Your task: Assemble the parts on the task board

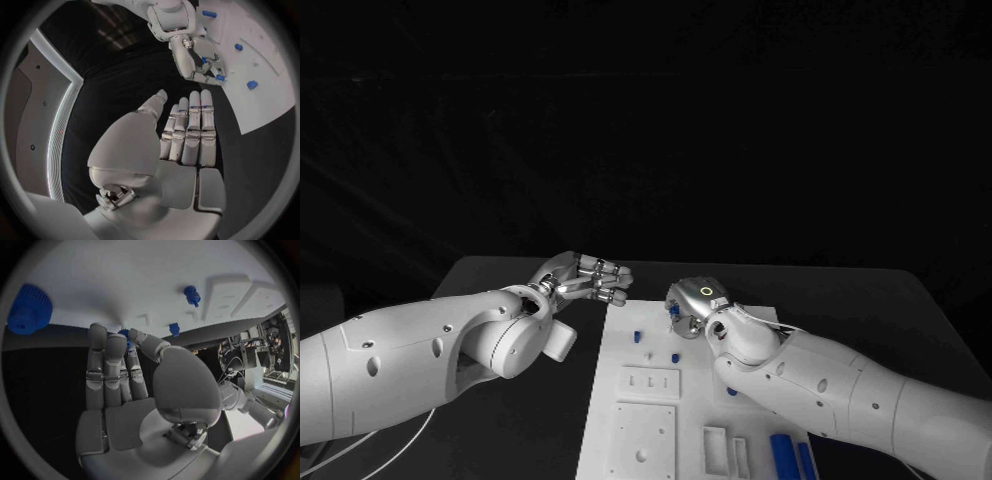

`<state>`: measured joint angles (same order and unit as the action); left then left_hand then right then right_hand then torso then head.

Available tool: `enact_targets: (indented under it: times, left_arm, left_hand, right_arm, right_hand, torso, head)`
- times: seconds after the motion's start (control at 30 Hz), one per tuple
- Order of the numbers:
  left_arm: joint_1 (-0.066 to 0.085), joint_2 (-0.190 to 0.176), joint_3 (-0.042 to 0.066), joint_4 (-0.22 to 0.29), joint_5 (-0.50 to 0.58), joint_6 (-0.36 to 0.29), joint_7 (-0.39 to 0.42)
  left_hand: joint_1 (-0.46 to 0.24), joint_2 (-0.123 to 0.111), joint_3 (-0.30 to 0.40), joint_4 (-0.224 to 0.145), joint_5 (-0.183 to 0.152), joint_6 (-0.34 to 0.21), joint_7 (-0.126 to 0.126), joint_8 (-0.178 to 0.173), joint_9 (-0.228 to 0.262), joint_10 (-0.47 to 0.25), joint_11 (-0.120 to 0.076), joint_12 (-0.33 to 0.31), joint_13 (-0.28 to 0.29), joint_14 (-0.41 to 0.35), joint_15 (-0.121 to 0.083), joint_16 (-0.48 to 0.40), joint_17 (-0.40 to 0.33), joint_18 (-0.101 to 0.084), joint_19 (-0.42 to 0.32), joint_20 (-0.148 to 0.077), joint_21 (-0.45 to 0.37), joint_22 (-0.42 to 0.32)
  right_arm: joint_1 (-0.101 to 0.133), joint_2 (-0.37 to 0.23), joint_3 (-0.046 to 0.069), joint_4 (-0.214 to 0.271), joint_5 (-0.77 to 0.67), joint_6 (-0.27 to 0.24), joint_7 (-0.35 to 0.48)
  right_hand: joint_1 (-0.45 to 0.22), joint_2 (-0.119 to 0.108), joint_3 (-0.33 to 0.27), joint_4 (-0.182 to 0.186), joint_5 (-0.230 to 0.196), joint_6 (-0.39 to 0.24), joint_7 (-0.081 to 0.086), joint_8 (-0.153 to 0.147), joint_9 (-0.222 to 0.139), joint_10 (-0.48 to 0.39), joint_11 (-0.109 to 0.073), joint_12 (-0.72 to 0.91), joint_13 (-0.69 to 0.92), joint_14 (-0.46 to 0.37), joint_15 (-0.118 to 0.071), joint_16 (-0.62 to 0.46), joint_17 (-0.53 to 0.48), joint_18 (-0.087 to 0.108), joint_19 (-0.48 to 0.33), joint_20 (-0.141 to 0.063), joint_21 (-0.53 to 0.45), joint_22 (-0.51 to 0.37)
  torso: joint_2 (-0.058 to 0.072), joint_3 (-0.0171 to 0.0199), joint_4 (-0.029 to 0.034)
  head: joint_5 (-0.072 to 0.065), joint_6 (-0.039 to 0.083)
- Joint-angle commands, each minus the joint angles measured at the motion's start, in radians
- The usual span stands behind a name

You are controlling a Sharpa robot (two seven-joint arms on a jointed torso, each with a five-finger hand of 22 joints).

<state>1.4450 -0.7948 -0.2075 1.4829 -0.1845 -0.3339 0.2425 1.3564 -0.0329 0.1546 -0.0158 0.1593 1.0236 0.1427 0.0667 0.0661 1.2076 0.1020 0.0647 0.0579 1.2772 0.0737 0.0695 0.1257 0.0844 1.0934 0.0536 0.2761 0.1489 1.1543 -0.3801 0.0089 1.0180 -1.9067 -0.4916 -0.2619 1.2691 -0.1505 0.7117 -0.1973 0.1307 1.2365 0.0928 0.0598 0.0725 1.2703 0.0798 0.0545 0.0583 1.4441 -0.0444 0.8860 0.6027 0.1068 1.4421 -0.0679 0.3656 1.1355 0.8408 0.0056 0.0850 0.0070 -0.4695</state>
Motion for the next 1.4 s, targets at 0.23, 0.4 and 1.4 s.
enact_targets:
  times: [0.23,0.4,1.4]
  left_arm:
    - [0.002,0.003,0.001,-0.001,-0.003,0.014,0.002]
    - [0.002,0.004,0.001,-0.002,-0.003,0.015,0.002]
    - [0.002,0.006,0.001,-0.007,-0.003,0.012,-0.003]
  left_hand:
    - [-0.006,-0.002,-0.004,0.000,0.007,-0.008,0.000,-0.002,0.000,-0.009,0.000,-0.004,0.001,-0.006,0.002,-0.002,0.001,-0.005,0.001,0.006,-0.007,-0.001]
    - [-0.006,-0.002,-0.004,0.000,0.007,-0.008,0.000,-0.002,0.000,-0.009,0.000,-0.004,0.001,-0.006,0.002,-0.002,0.001,-0.005,0.001,0.006,-0.007,-0.001]
    - [-0.008,-0.001,-0.006,-0.003,0.006,-0.011,0.001,-0.002,0.000,-0.015,0.002,-0.004,0.001,-0.007,0.003,-0.002,0.000,-0.004,0.002,0.006,-0.007,-0.006]
  right_arm:
    - [0.000,0.005,-0.001,-0.012,0.017,0.012,0.008]
    - [0.001,0.006,-0.001,-0.016,0.026,0.018,0.011]
    - [0.004,-0.007,-0.001,-0.002,0.092,-0.003,0.042]
  right_hand:
    - [-0.002,0.000,0.006,0.008,-0.007,-0.037,0.009,0.003,-0.004,-0.008,-0.023,0.003,0.001,-0.001,0.014,0.001,-0.004,0.024,0.008,0.012,-0.015,0.006]
    - [-0.002,-0.004,0.012,0.011,-0.006,-0.051,0.013,0.003,-0.005,-0.026,-0.017,0.003,0.001,-0.002,0.018,0.001,-0.007,0.027,0.009,0.017,-0.020,0.008]
    - [-0.002,-0.044,-0.010,0.021,0.010,-0.147,0.038,0.002,-0.010,-0.153,0.017,0.002,-0.001,-0.001,0.039,-0.027,-0.029,0.051,0.026,0.039,-0.074,-0.007]
  torso:
    - [0.000,0.0000,-0.0005]
    - [0.000,-0.0003,-0.0020]
    - [0.001,0.0004,-0.0022]
  head:
    - [0.002,0.000]
    - [0.003,0.001]
    - [0.006,-0.002]
